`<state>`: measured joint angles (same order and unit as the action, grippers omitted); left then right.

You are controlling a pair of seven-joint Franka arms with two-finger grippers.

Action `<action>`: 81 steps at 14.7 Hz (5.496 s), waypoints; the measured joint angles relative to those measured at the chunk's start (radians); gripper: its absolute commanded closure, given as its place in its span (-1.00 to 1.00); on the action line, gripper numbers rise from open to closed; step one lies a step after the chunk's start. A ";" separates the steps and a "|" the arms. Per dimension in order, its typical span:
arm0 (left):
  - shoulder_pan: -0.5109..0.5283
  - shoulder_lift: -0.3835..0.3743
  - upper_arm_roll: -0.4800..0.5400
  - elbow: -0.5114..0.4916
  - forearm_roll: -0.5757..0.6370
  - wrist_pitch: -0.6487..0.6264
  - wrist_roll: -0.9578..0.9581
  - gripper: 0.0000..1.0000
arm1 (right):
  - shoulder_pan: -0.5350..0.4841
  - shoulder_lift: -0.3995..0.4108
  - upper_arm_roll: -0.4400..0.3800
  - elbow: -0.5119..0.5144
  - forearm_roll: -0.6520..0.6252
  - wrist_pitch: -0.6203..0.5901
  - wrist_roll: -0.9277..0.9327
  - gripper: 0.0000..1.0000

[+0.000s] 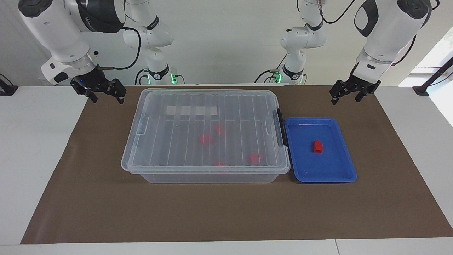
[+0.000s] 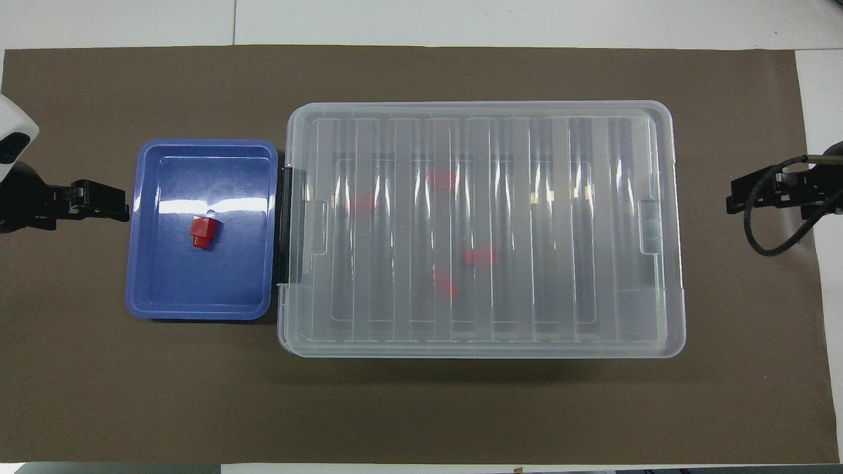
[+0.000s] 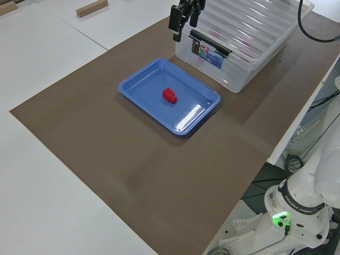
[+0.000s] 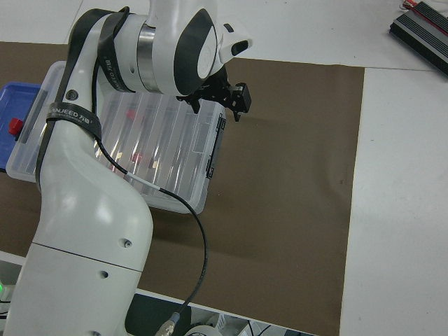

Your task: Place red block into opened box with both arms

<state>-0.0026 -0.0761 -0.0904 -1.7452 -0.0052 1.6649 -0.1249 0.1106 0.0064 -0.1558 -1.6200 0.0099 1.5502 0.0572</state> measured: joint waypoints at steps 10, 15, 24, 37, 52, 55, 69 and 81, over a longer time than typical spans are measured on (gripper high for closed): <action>0.000 0.000 0.000 0.000 0.000 0.000 0.000 -1.00 | 0.000 0.000 -0.003 -0.001 0.000 0.000 0.000 -1.00; 0.000 0.000 0.000 0.000 0.000 0.000 0.000 -1.00 | 0.002 0.000 0.002 -0.007 0.000 0.032 0.000 -1.00; 0.000 0.000 0.000 0.000 0.000 0.000 0.000 -1.00 | 0.014 0.013 0.065 -0.202 0.001 0.276 0.072 -1.00; 0.000 0.000 0.000 0.000 0.000 0.000 -0.001 -1.00 | 0.010 0.012 0.065 -0.341 0.001 0.361 0.011 -1.00; 0.000 0.070 -0.004 -0.298 0.000 0.442 -0.002 -0.94 | -0.009 0.006 -0.049 -0.349 0.001 0.377 -0.194 -1.00; -0.002 0.133 -0.006 -0.360 0.000 0.578 -0.002 -0.76 | -0.012 0.006 -0.084 -0.350 0.001 0.397 -0.245 -1.00; -0.004 0.219 -0.010 -0.492 0.000 0.791 0.019 1.00 | -0.015 0.006 -0.194 -0.349 0.001 0.418 -0.406 -1.00; -0.008 0.081 -0.017 -0.267 0.000 0.375 0.016 1.00 | -0.030 0.006 -0.256 -0.349 0.000 0.435 -0.507 -1.00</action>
<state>-0.0109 0.0049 -0.1079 -2.0124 -0.0052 2.0399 -0.1087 0.0809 0.0123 -0.4113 -1.9687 0.0103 1.9856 -0.4501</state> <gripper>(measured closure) 0.652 0.000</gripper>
